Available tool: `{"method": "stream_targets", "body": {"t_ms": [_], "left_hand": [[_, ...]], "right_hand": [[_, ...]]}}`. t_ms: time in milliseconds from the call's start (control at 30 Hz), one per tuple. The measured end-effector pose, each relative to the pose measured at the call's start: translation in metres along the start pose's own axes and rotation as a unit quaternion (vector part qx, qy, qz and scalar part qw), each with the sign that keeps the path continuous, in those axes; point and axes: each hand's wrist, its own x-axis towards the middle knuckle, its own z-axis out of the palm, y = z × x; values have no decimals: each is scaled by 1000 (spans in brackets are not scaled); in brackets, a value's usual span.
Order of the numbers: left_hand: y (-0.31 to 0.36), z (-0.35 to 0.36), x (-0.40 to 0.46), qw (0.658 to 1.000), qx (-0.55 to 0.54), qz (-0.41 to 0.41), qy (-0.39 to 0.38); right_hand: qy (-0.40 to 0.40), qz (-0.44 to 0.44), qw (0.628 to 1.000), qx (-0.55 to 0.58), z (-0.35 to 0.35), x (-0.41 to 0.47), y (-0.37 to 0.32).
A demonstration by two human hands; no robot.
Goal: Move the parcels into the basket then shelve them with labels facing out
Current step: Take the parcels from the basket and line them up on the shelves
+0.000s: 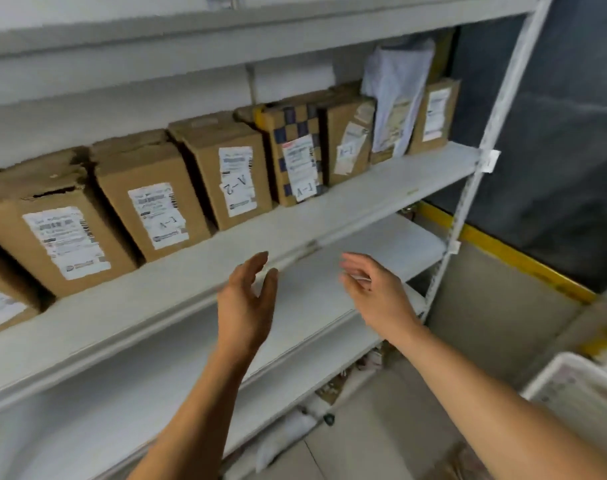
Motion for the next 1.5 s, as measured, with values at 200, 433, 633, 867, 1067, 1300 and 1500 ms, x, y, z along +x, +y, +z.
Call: {"method": "stream_targets", "body": {"t_ms": [200, 433, 633, 867, 1067, 1300, 1500], "left_hand": [[47, 140, -23, 986, 37, 37, -155], [95, 293, -50, 938, 57, 79, -332], [123, 420, -93, 868, 36, 92, -487], [144, 543, -172, 759, 45, 149, -633], [135, 623, -259, 685, 84, 146, -709], [89, 717, -353, 647, 164, 123, -735], [48, 800, -421, 631, 213, 56, -744]], "right_hand": [[115, 104, 988, -16, -107, -50, 85], [220, 248, 940, -83, -203, -124, 168], [304, 368, 876, -77, -262, -185, 229], [358, 501, 785, -71, -302, -260, 294], [372, 572, 729, -55, -328, -329, 368], [351, 615, 706, -26, -349, -386, 484], [325, 639, 696, -31, -368, -417, 573]]}}
